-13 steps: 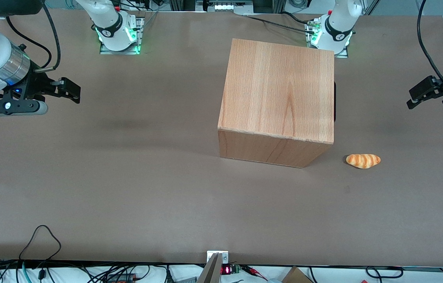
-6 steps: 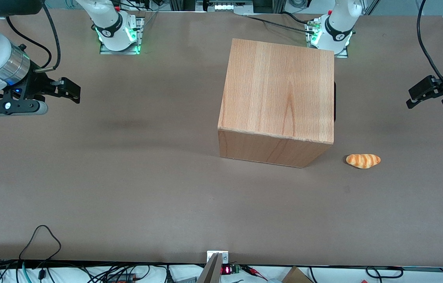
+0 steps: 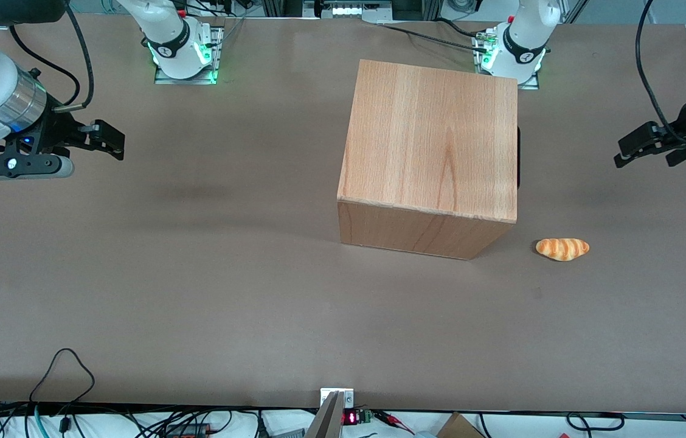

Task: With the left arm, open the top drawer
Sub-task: 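Move the left gripper toward the black drawer handle on the wooden box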

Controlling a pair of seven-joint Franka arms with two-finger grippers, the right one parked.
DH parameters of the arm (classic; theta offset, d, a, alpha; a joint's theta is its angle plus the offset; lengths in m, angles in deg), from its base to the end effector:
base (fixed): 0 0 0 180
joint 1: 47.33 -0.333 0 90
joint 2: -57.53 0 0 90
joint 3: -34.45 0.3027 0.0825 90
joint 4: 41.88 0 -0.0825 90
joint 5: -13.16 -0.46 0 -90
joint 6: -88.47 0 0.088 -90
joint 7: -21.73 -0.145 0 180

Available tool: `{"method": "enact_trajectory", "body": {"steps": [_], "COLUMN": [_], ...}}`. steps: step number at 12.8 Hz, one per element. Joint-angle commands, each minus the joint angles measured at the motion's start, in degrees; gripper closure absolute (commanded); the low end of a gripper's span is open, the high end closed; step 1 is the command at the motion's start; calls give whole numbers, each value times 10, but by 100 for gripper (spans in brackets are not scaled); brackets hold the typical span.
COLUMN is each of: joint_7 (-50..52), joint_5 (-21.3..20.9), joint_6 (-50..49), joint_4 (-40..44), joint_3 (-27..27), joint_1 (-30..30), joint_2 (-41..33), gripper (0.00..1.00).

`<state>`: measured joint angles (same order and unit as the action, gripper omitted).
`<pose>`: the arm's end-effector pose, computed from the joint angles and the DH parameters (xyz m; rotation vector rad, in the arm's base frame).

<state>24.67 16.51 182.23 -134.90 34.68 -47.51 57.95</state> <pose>0.6377 -0.0036 0.5456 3.0817 0.0958 0.0066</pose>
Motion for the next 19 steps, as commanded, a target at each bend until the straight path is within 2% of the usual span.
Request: {"method": "enact_trajectory", "body": {"steps": [1, 3, 9, 11, 19], "joint_7": [-11, -11, -12, -41, -65], "joint_5": [12, 13, 72, 113, 135], "joint_6": [-7, 4, 76, 101, 163], "joint_4": [-22, -58, -144, -179, -242], "joint_3": [-23, -36, -44, -43, -46], "joint_1": [-3, -3, -3, -9, -7], "joint_2": [-3, -8, -15, -15, -13], "gripper": [0, 0, 0, 0, 0]}}
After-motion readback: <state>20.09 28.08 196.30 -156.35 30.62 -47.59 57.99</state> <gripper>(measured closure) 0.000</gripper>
